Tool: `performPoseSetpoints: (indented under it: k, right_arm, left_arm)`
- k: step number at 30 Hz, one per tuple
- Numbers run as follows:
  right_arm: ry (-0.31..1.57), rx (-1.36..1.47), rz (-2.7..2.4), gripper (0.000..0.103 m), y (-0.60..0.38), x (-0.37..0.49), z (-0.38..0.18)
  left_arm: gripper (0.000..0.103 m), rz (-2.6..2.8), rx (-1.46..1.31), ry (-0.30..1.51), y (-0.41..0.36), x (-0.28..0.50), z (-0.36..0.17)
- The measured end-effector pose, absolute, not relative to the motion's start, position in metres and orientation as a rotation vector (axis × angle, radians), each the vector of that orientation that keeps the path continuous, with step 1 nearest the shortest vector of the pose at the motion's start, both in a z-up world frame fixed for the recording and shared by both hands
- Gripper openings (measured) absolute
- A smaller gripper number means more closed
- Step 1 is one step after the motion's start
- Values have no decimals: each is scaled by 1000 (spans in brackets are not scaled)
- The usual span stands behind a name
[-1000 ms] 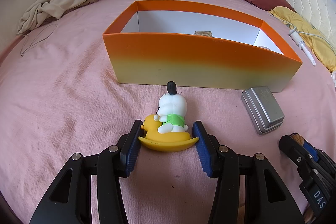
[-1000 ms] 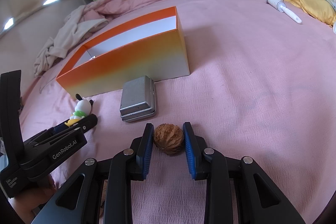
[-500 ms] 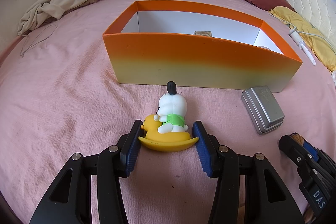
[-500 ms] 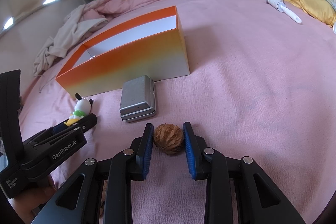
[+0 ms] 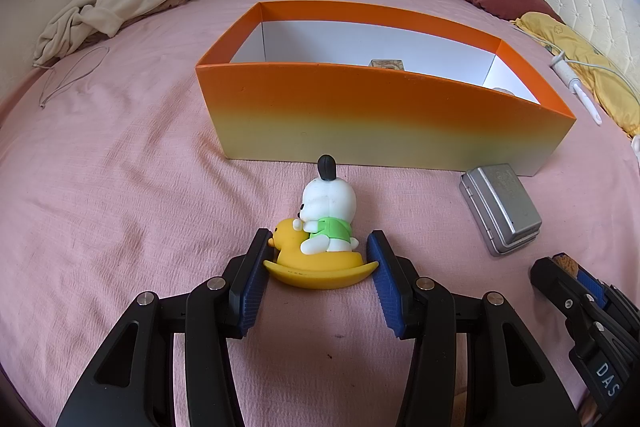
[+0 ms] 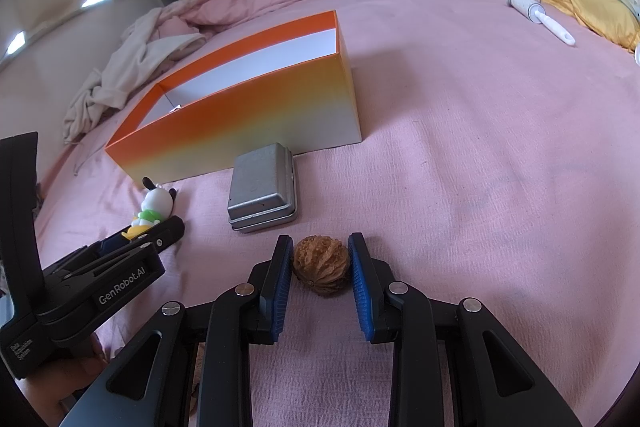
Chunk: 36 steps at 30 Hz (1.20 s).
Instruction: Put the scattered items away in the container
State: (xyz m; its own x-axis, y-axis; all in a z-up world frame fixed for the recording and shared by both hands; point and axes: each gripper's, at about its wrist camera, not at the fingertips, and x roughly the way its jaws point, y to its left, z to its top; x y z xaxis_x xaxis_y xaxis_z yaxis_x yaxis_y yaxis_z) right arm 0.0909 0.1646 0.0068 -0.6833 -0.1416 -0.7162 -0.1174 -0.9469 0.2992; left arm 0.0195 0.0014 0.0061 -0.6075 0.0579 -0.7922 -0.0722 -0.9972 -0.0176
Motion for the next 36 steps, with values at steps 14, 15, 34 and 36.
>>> performPoseSetpoints:
  k: [14, 15, 34, 36]
  right_arm:
    - [-500, 1258, -2823, 27, 164, 90, 8]
    - [-472, 1264, -2830, 27, 162, 90, 9]
    - [-485, 1157, -2882, 27, 167, 93, 27]
    - [-495, 1139, -2887, 27, 167, 92, 32]
  left_arm:
    - [50, 2755, -1346, 15, 1, 21, 7]
    - [50, 2755, -1346, 15, 1, 22, 7]
    - [49, 2812, -1336, -154, -21, 33, 25]
    - [49, 2835, -1313, -96, -21, 33, 32]
